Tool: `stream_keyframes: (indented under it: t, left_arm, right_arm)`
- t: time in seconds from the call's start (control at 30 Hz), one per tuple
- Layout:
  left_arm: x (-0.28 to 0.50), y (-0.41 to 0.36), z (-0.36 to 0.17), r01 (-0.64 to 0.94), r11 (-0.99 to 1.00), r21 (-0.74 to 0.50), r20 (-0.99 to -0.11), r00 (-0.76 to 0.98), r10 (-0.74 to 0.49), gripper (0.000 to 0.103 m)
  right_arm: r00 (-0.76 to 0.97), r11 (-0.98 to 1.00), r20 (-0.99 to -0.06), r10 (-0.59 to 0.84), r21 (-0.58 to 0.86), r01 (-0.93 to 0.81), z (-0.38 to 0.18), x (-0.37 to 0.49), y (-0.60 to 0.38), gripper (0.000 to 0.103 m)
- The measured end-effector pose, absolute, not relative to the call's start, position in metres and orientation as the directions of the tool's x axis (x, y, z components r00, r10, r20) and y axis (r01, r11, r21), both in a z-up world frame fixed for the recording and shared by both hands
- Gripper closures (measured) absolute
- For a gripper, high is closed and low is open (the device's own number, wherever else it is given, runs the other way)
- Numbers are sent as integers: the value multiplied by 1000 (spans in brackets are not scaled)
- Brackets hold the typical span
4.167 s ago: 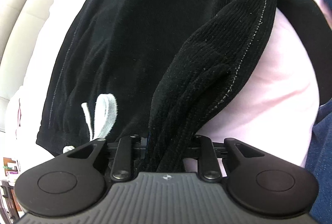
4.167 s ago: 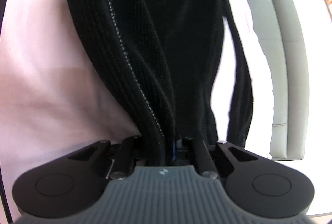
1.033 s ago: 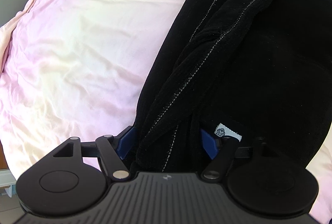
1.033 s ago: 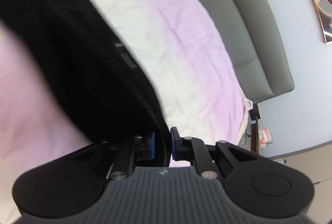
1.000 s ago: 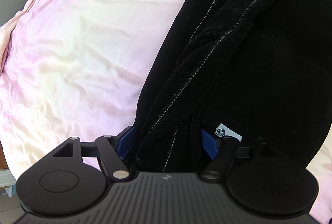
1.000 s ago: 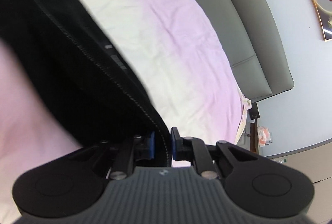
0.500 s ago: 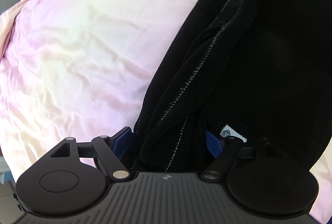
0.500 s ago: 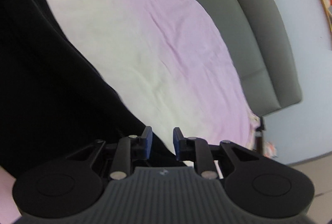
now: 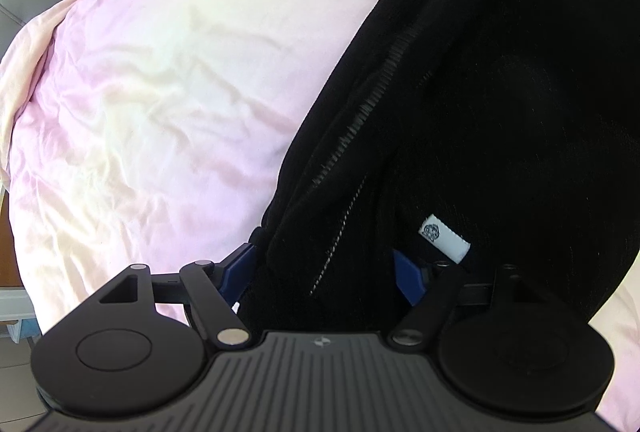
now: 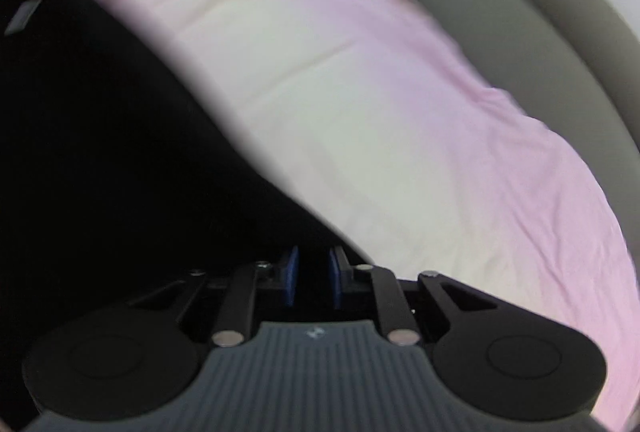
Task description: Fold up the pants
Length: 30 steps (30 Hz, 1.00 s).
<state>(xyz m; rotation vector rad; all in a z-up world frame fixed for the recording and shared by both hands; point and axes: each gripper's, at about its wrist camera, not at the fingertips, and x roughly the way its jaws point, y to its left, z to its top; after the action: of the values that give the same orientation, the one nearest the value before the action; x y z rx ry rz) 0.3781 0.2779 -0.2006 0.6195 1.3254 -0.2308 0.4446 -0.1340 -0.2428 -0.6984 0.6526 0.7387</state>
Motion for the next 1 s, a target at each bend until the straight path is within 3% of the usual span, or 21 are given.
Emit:
stream_keyframes:
  t: [0.07,0.17,0.27,0.4,0.53,0.6,0.7,0.8,0.9,1.0]
  left_arm:
    - [376,280,-201,490,822,290,-950,254,184,15]
    - [372,281,-202,484,823,297,-946,267,185,14]
    - [366,281,-201,488,817,306,-940,289,180,15]
    - [359,283,-200,487,818,304,-936,312,163,15]
    - [353,280,-200,473,819,327,-924,341,172,15]
    - [346,275,-195,482,803,351,-915,359,184,15]
    - [336,271,-186,491,789,369,-904,388,181,15]
    - [333,270,-177,467,800,376,-894,410,181,16]
    - [328,271,-167,433,817,381,-883,432,183,16]
    - [318,275,-158,374,858,353,-879,446,167,16]
  right_arm:
    - [633,710,-679,371,-232,-665,-233,467,-132,90]
    - [670,716,-697,256,-329,-616,-246,472,-113,90]
    - [625,695,-702,342,-259,-671,-241,450,-115,90]
    - [481,630,-748,457,-110,-769,-246,412,-120,79]
    - [455,621,-847,274,-205,-756,-296,391,-114,78]
    - [487,638,-822,295,-210,-741,-290,380,-127,78]
    - [567,748,-761,316,-167,-642,-259,375,-170,76]
    - [657,856,-715,239,-164,-490,-233,375,-234,70]
    - [691,941,-717,92,-164,-295,-222,373,-305,68]
    - [674,977,-736,61,-94,-192,-223,358,-349,62]
